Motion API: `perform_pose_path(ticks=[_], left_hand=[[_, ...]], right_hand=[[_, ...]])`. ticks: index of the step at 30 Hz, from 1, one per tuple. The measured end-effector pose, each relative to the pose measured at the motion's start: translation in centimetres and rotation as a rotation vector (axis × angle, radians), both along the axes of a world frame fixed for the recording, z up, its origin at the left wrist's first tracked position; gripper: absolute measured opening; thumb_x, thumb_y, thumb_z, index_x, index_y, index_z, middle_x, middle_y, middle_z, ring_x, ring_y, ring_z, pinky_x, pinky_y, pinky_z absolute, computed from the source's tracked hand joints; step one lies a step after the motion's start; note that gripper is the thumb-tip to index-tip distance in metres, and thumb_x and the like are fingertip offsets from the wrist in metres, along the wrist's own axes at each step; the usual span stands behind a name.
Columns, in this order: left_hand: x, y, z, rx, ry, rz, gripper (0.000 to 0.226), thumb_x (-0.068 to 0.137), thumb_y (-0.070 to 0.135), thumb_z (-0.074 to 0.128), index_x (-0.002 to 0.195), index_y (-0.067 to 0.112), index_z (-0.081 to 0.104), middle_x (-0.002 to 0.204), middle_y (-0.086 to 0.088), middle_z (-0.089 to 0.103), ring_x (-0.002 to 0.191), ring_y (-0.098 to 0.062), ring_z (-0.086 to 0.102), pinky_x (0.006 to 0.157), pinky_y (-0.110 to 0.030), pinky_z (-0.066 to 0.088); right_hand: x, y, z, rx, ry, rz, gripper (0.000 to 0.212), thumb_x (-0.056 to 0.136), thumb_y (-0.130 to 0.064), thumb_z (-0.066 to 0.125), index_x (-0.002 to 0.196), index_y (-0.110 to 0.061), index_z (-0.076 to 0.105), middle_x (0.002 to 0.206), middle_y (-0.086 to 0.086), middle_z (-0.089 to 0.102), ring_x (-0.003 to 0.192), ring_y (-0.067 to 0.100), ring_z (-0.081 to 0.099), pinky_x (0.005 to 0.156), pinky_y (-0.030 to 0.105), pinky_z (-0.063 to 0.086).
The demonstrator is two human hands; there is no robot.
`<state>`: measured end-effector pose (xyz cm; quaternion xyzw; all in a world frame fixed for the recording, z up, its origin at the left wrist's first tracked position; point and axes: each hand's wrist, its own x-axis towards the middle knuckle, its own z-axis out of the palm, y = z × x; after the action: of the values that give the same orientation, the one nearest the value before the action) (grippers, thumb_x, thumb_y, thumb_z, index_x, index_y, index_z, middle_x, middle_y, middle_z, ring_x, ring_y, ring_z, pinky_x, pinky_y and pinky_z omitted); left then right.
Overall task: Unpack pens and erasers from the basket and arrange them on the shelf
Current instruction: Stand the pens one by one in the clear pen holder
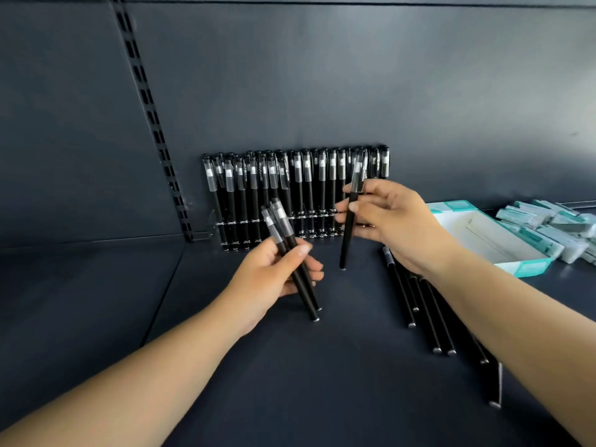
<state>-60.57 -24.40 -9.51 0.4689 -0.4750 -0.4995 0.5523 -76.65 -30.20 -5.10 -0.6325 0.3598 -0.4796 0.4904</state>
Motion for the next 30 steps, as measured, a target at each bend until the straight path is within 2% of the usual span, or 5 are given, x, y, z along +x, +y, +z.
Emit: perform_pose_path(ticks=[8, 17, 22, 27, 30], left_hand=[[2.0, -3.4, 0.6, -0.087, 0.037, 0.254, 0.014, 0.098, 0.024, 0.038, 0.089, 0.014, 0.043, 0.058, 0.005, 0.032, 0.049, -0.006, 0.029, 0.045, -0.019, 0.027], [2.7, -5.1, -1.4, -0.227, -0.216, 0.260, 0.020, 0.096, 0.019, 0.041, 0.094, 0.035, 0.053, 0.074, 0.007, 0.053, 0.071, -0.001, 0.052, 0.076, -0.018, 0.044], [2.8, -5.2, -2.1, -0.209, -0.203, 0.175, 0.023, 0.095, 0.016, 0.043, 0.095, 0.035, 0.055, 0.070, 0.010, 0.055, 0.067, 0.007, 0.054, 0.069, -0.013, 0.045], [2.9, -5.2, -2.1, -0.187, -0.211, 0.180, 0.025, 0.096, 0.016, 0.041, 0.097, 0.038, 0.054, 0.063, 0.015, 0.049, 0.059, 0.004, 0.048, 0.063, -0.012, 0.043], [2.9, -5.0, -1.9, -0.161, -0.162, 0.145, 0.024, 0.097, 0.017, 0.039, 0.101, 0.036, 0.053, 0.051, 0.018, 0.042, 0.051, -0.001, 0.037, 0.053, -0.015, 0.035]], right_hand=[[3.5, -4.6, 2.0, 0.067, -0.079, -0.055, 0.019, 0.089, 0.003, 0.052, 0.090, -0.015, 0.046, 0.085, 0.005, 0.062, 0.077, 0.013, 0.062, 0.077, 0.030, 0.053], [6.2, -7.0, -0.1, -0.119, -0.031, -0.207, 0.009, 0.090, -0.011, 0.054, 0.085, -0.018, 0.056, 0.085, -0.001, 0.061, 0.097, 0.023, 0.064, 0.089, 0.039, 0.052], [6.3, -6.9, -0.9, -0.192, 0.106, -0.248, 0.019, 0.091, -0.016, 0.053, 0.108, -0.007, 0.057, 0.088, -0.008, 0.063, 0.098, 0.019, 0.063, 0.089, 0.040, 0.051], [6.0, -6.8, -1.2, -0.185, 0.167, -0.250, 0.022, 0.091, -0.012, 0.052, 0.097, 0.009, 0.054, 0.093, 0.021, 0.064, 0.101, 0.044, 0.054, 0.084, 0.058, 0.047], [6.0, -7.0, -1.5, -0.165, 0.250, -0.219, 0.021, 0.089, -0.010, 0.055, 0.087, 0.011, 0.054, 0.086, 0.014, 0.065, 0.099, 0.047, 0.054, 0.083, 0.058, 0.047]])
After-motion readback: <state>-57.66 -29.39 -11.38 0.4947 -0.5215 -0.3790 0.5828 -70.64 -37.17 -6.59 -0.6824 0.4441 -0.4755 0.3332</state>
